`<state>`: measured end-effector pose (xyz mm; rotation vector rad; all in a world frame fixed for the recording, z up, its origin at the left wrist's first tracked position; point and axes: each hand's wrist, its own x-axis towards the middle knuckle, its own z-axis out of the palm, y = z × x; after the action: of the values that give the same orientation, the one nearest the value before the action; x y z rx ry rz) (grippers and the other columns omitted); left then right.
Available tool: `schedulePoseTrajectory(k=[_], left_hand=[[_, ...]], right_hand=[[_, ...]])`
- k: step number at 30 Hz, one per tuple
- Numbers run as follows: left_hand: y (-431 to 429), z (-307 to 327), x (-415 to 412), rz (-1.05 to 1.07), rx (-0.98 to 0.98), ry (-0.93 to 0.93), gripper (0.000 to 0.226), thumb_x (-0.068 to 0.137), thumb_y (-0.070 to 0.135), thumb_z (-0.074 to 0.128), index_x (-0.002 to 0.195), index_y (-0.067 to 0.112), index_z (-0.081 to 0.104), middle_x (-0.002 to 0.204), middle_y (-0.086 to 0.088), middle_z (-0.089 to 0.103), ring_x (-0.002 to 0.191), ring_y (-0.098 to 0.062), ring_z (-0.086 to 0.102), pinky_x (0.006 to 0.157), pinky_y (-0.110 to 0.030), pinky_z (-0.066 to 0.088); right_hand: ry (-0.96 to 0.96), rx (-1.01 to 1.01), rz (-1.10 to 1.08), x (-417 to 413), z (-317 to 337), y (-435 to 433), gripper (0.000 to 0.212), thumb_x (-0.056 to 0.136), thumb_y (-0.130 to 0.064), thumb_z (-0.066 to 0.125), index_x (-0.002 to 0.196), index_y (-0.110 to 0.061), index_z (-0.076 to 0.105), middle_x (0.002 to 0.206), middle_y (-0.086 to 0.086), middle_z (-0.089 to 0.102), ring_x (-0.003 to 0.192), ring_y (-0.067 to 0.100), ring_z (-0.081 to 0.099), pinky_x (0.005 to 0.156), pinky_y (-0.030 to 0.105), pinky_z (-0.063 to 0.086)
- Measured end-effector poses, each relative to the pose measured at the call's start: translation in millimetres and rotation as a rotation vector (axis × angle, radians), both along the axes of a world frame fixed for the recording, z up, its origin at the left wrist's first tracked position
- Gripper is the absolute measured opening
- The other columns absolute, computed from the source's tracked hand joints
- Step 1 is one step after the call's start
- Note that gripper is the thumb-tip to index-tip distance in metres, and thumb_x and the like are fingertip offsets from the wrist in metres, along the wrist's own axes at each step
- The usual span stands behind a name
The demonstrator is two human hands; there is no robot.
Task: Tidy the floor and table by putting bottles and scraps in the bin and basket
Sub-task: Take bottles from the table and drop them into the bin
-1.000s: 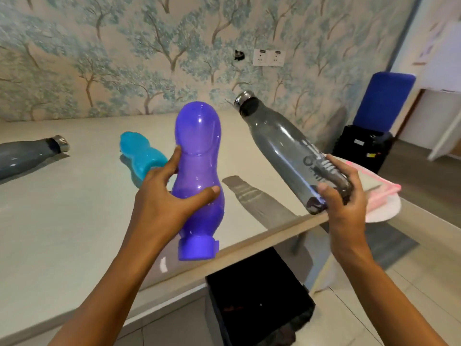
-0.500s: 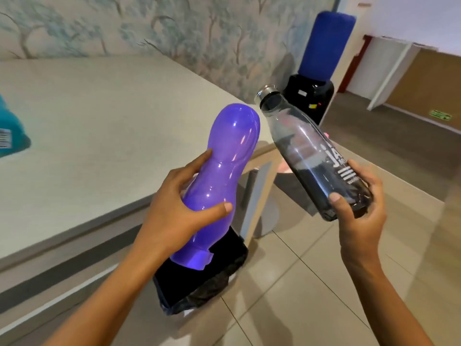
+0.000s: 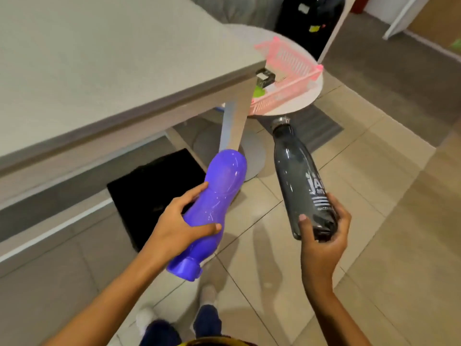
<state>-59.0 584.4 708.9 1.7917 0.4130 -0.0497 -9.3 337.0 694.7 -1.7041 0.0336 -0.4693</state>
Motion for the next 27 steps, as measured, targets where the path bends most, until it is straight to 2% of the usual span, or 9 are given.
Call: schedulePoseTrajectory(k=[3,8,13,15,17,19,22,25,27], left_hand=[[7,-43,5,0.073,0.027,0.112,0.087,0.047,0.041,0.081,0.128,0.048,0.051,0.124,0.005,0.057,0.108,-0.008,0.059,0.087,-0.025,0.049],[33,-111,10,0.232,0.079,0.213,0.084,0.056,0.029,0.088,0.132,0.033,0.053,0.128,0.001,0.056,0.113,-0.017,0.056,0.085,-0.023,0.046],[61,-172,7,0.499,0.075,0.298,0.076,0.066,0.023,0.086,0.134,0.027,0.051,0.130,-0.003,0.055,0.109,-0.020,0.056,0.086,-0.032,0.049],[77,-193,13,0.564,0.036,0.359,0.074,0.068,0.023,0.085,0.134,0.023,0.051,0.132,-0.006,0.056,0.109,-0.024,0.057,0.089,-0.035,0.049],[94,-214,23,0.625,-0.013,0.420,0.071,0.068,0.024,0.085,0.132,0.023,0.053,0.130,-0.007,0.056,0.105,-0.027,0.060,0.093,-0.039,0.051],[111,-236,36,0.673,-0.110,0.442,0.069,0.067,0.024,0.086,0.128,0.025,0.056,0.128,-0.006,0.057,0.099,-0.026,0.062,0.091,-0.040,0.053],[130,-268,62,0.729,-0.270,0.426,0.066,0.069,0.021,0.084,0.129,0.019,0.056,0.129,-0.007,0.058,0.098,-0.027,0.062,0.091,-0.043,0.054],[139,-296,89,0.763,-0.401,0.438,0.062,0.077,0.016,0.078,0.132,0.007,0.051,0.134,-0.017,0.056,0.100,-0.030,0.059,0.091,-0.052,0.052],[138,-310,102,0.780,-0.502,0.477,0.055,0.082,0.018,0.072,0.132,0.007,0.051,0.132,-0.014,0.056,0.104,-0.028,0.057,0.091,-0.052,0.050]], right_hand=[[0.187,-0.012,0.028,3,-39,9,0.060,0.078,-0.020,0.073,0.132,-0.027,0.047,0.132,-0.006,0.051,0.120,0.013,0.054,0.088,0.029,0.057],[0.355,-0.073,0.098,11,-98,38,0.064,0.076,-0.011,0.078,0.131,-0.024,0.048,0.127,-0.001,0.049,0.119,0.020,0.052,0.079,0.014,0.055],[0.409,-0.148,0.189,21,-143,80,0.062,0.073,-0.014,0.076,0.130,-0.013,0.050,0.123,0.008,0.052,0.112,0.024,0.054,0.080,0.042,0.060],[0.428,-0.186,0.226,31,-159,102,0.058,0.075,-0.010,0.078,0.128,-0.012,0.053,0.120,0.009,0.053,0.109,0.025,0.054,0.083,0.036,0.058],[0.392,-0.251,0.248,40,-176,122,0.057,0.075,-0.009,0.078,0.127,-0.007,0.055,0.118,0.014,0.055,0.107,0.027,0.054,0.083,0.011,0.049],[0.380,-0.274,0.258,49,-193,138,0.057,0.074,-0.009,0.079,0.126,-0.005,0.055,0.118,0.016,0.056,0.106,0.027,0.053,0.077,-0.002,0.039],[0.393,-0.248,0.232,65,-215,151,0.058,0.075,-0.013,0.078,0.128,-0.012,0.055,0.117,0.013,0.056,0.106,0.024,0.051,0.078,-0.001,0.038],[0.390,-0.231,0.211,78,-232,160,0.057,0.076,-0.015,0.078,0.128,-0.014,0.055,0.117,0.012,0.056,0.106,0.024,0.053,0.083,0.013,0.046],[0.370,-0.217,0.208,83,-242,164,0.056,0.076,-0.015,0.078,0.128,-0.014,0.055,0.117,0.011,0.056,0.106,0.024,0.054,0.080,0.012,0.048]])
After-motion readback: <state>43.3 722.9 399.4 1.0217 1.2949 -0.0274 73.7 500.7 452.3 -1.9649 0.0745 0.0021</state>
